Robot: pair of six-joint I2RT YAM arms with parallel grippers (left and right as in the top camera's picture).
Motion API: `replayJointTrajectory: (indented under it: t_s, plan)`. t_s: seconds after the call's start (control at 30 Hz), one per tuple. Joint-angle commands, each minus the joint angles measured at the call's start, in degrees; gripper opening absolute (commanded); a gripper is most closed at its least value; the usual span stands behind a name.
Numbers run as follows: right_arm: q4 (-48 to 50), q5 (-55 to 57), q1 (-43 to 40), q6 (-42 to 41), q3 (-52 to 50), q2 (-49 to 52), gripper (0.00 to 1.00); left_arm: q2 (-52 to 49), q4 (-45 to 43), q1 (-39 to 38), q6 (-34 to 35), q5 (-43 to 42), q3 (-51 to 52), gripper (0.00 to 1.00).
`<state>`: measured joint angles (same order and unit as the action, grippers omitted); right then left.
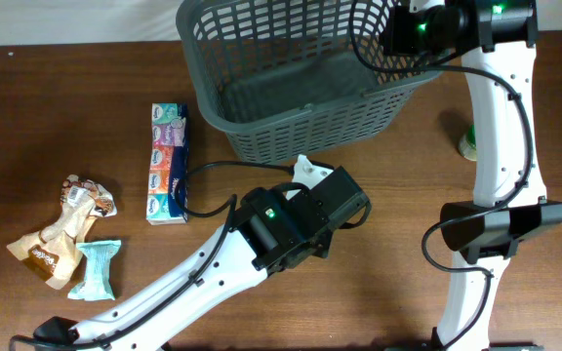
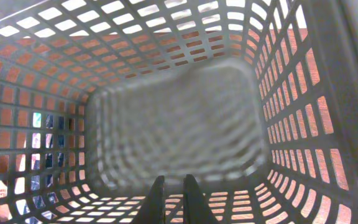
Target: Pack container
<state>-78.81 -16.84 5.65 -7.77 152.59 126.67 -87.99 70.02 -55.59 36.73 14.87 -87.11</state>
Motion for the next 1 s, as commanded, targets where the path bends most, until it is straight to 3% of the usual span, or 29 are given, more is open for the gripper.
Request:
replayJointTrajectory:
  t_s: [0.0, 0.23, 0.97]
  plan:
    - [0.07, -0.24, -0.02, -0.55, -0.31, 0.46, 0.04, 0.17, -1.16, -0.11, -0.04, 4.07, -0.81, 0.02]
    - [-2.14, 8.46, -0.07, -3.69, -0.31, 0.46, 0.04, 0.17, -4.31, -0.11, -0.04, 7.45, -0.81, 0.02]
    - [-4.98, 16.09, -0.07, -3.72, -0.31, 0.46, 0.04, -0.2, -8.87, 7.02, -0.09, 7.48, -0.79, 0.02]
